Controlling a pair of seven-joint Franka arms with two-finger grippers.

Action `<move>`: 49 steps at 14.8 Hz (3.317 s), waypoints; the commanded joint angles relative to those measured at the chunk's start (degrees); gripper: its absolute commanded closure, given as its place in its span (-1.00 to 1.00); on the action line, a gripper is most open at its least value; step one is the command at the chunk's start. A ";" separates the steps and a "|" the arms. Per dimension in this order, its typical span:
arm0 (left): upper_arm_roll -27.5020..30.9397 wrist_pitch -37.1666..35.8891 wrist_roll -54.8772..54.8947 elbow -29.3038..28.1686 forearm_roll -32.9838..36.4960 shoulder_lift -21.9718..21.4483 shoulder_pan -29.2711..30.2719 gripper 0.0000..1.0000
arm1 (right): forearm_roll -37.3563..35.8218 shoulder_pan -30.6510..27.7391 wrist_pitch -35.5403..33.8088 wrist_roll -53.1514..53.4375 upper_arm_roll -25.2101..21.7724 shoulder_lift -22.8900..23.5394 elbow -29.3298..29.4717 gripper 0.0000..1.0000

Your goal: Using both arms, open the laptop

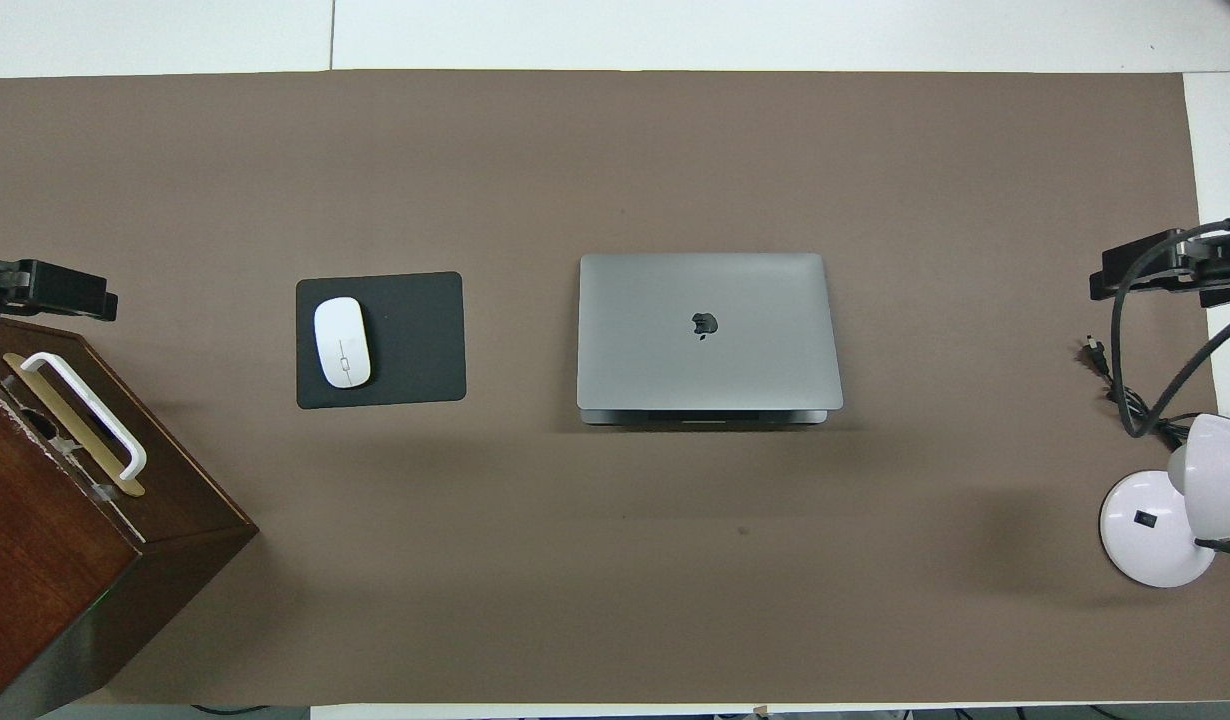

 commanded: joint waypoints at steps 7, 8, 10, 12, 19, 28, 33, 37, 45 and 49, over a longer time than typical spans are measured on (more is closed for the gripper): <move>-0.01 -0.54 -0.32 -0.85 -0.65 -1.22 -0.48 -1.00 | 0.15 -0.85 0.12 -0.87 0.15 -0.28 -0.39 -1.00; -0.01 -0.72 -0.41 -0.85 -0.65 -1.22 -0.48 -1.00 | 0.15 -0.85 0.02 -0.87 0.41 -0.29 -0.47 -1.00; -0.01 -0.72 -0.33 -0.85 -0.57 -1.31 -0.05 -1.00 | 0.15 -0.76 -0.24 -1.22 1.46 -0.46 -0.65 -1.00; 0.08 -0.72 -0.33 -1.19 -0.57 -1.31 0.14 -1.00 | 0.24 -0.85 -0.33 -1.14 3.48 -0.55 -0.74 -1.00; 0.08 2.61 -0.68 -4.27 -0.65 -2.54 0.22 0.00 | 0.24 0.03 -0.59 -3.15 7.88 -1.77 -1.44 -1.00; -0.18 9.55 0.03 -7.78 -0.65 -3.77 -0.48 1.00 | 2.87 5.39 5.73 -2.81 8.15 -7.48 -13.46 -1.00; -0.18 17.91 -0.85 -9.72 -5.57 -3.68 -0.47 1.00 | -0.28 11.62 12.94 -3.33 8.23 -10.66 -21.66 -1.00; -0.62 22.90 -0.76 -14.10 -5.92 -4.99 -1.71 1.00 | -3.54 14.88 12.86 -6.67 8.23 -11.35 -24.55 -1.00; -0.71 49.71 -0.68 -40.72 -6.19 -16.41 -13.39 1.00 | -12.24 21.57 21.89 -8.87 8.32 -13.38 -34.56 -1.00; -0.71 56.48 -1.03 -47.50 -6.28 -18.62 -18.75 1.00 | -15.57 22.96 29.62 -9.40 8.32 -13.38 -40.36 -1.00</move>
